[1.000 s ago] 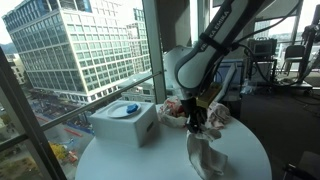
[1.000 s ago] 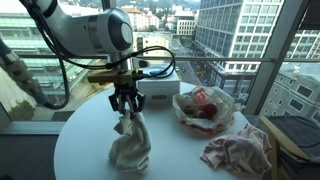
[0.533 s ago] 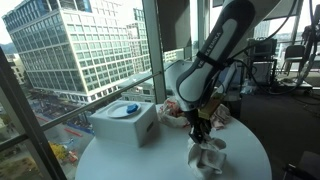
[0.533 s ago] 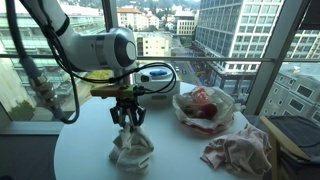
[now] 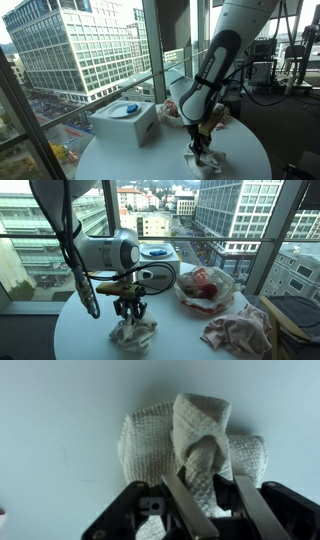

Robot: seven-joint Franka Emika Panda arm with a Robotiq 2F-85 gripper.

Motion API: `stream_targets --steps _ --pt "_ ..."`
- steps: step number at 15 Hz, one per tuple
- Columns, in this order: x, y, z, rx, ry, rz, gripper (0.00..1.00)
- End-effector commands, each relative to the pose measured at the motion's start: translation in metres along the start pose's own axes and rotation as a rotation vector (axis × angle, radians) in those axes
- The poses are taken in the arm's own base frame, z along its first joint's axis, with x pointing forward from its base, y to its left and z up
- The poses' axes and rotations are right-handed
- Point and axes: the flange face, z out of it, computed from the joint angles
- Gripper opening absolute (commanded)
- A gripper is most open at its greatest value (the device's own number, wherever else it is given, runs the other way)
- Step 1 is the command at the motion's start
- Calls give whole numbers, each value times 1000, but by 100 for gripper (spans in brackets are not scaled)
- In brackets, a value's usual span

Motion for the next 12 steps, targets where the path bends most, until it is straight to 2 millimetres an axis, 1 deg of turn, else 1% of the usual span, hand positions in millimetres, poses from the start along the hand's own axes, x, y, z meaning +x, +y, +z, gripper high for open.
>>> stream_targets --steps 1,3,4,5,6,8,9,10,12 --pt "15 1 26 -3 -13 32 5" --pt "15 0 32 3 -28 36 5" --pt "12 -2 28 15 -34 29 27" --pt "9 -2 24 27 -30 25 45" --pt "4 -2 15 37 -21 25 51" --pt "-3 -2 -1 48 -18 43 67" --pt "-7 0 -10 43 -26 69 73" --pt "-11 1 -19 51 -31 72 82" --pt "-21 6 -39 42 -30 94 95"
